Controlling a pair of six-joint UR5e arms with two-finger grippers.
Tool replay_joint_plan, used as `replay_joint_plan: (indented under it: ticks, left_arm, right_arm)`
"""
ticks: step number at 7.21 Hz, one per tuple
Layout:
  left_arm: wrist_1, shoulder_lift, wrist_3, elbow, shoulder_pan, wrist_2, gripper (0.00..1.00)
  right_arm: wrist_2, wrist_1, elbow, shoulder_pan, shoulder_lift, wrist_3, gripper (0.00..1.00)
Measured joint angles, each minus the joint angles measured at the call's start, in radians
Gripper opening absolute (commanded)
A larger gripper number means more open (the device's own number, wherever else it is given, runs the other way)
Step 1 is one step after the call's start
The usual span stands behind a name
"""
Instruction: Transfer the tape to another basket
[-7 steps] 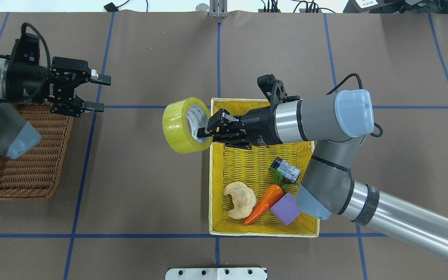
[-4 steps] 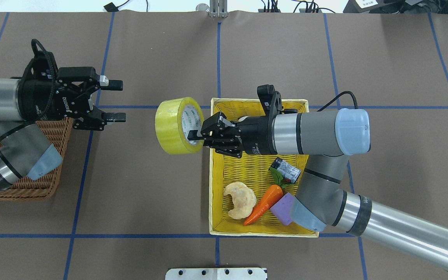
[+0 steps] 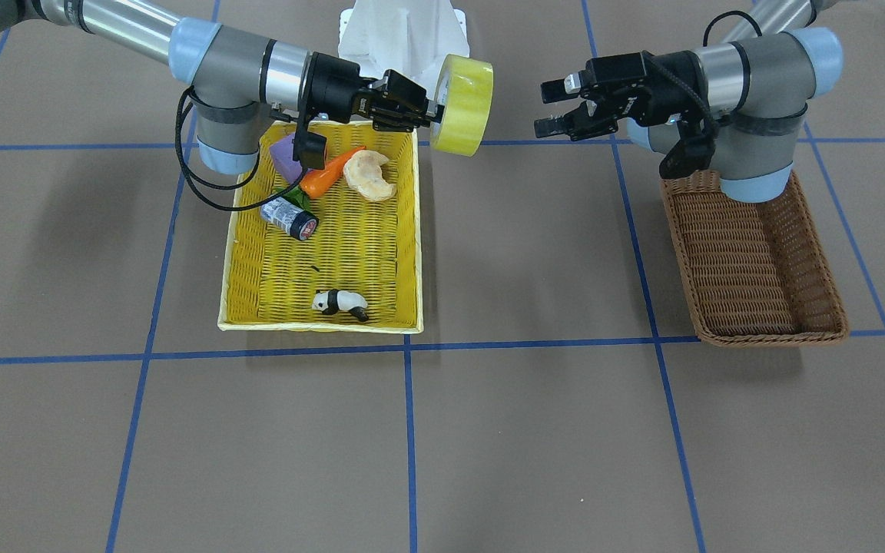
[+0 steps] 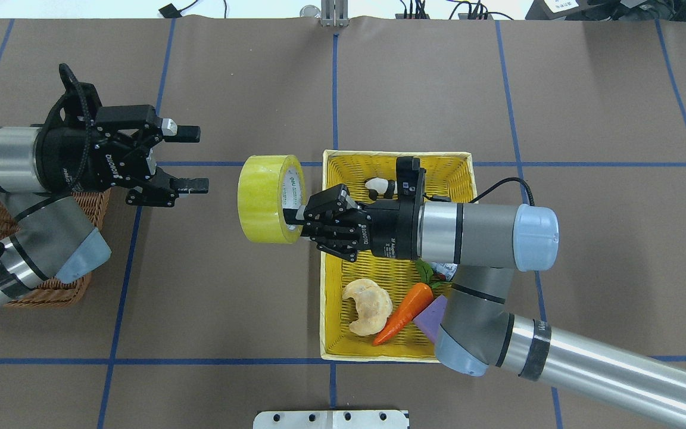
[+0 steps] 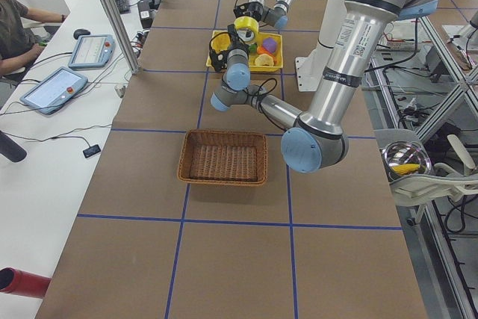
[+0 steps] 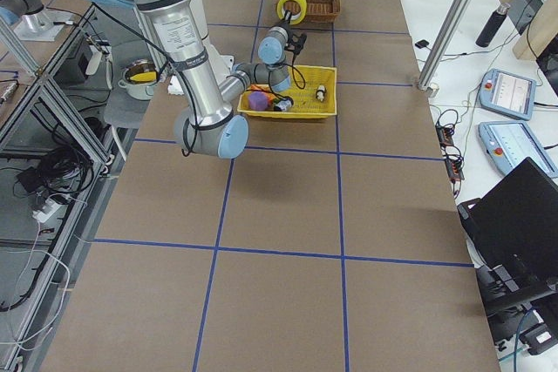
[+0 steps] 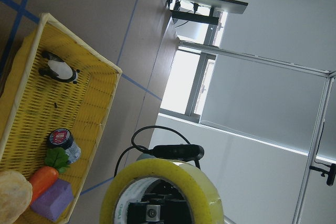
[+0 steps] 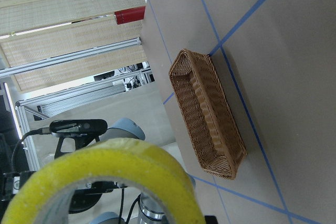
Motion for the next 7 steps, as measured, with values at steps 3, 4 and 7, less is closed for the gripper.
replay_joint_plan:
  ticks: [3, 4, 7]
  left_arm:
    - [0.000, -0.018, -0.001, -0.002, 0.012, 0.000, 0.98]
    - [0.000, -0.020, -0.002, -0.004, 0.015, 0.000, 0.98]
    - [-0.017, -0.029, -0.062, -0.023, 0.050, -0.001, 0.97]
  right_arm:
    - [-0.069, 0.037, -0.003, -0.045, 0.016, 0.019, 0.00]
    - [-0.083, 0.039, -0.004, -0.054, 0.015, 0.021, 0.00]
    - [-0.048, 0.039, -0.006, -0.059, 0.017, 0.023, 0.00]
